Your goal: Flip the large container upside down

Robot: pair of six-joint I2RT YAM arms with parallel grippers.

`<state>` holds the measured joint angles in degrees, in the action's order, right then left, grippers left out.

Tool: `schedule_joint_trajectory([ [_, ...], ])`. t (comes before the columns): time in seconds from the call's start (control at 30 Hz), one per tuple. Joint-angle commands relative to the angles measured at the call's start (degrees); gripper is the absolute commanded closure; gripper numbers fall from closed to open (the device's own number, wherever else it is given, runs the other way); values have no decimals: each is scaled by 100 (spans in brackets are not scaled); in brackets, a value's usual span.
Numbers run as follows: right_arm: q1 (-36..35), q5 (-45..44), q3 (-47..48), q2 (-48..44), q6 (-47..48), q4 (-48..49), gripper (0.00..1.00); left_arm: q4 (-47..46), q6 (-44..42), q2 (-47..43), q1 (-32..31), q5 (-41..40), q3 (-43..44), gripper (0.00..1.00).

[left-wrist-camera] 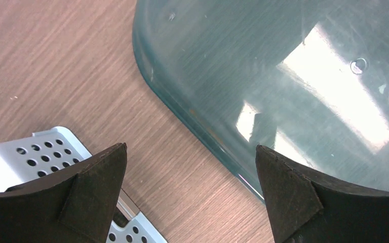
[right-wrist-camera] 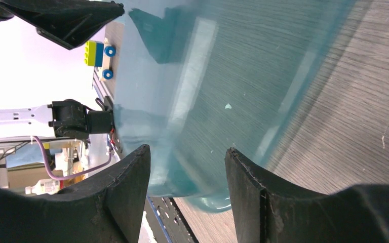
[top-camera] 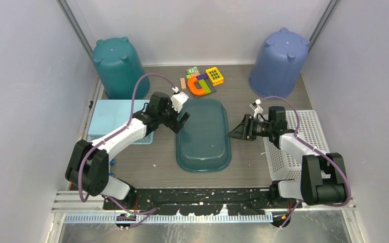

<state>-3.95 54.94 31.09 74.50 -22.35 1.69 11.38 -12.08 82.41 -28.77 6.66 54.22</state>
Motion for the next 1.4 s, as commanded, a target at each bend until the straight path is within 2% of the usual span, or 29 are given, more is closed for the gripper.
schedule_joint_trajectory([
  [0.0,50,158,213,-186,73,139,40,203,64,114,-23,143,-52,0],
  [0.5,129,213,350,-398,308,-20,38,336,42,-46,-23,172,156,0],
  [0.77,131,513,527,-799,481,-123,31,752,-260,-595,-23,621,370,0],
  [0.83,130,654,653,-881,602,-412,26,911,-387,-768,-23,793,407,0],
  [0.9,131,817,837,-959,796,-711,15,1122,-521,-938,-23,1005,443,0],
  [0.93,126,889,936,-996,917,-907,3,1215,-582,-1028,-23,1101,449,0],
  [0.97,130,945,1036,-1031,1091,-1135,1,1321,-644,-1120,-23,1192,469,0],
  [1.17,131,1146,1729,-1149,2162,-2662,0,2105,-1097,-1776,-23,1662,602,0],
  [1.37,131,983,2847,-1051,4216,-5376,0,2864,-1053,-2165,-23,1595,845,0],
])
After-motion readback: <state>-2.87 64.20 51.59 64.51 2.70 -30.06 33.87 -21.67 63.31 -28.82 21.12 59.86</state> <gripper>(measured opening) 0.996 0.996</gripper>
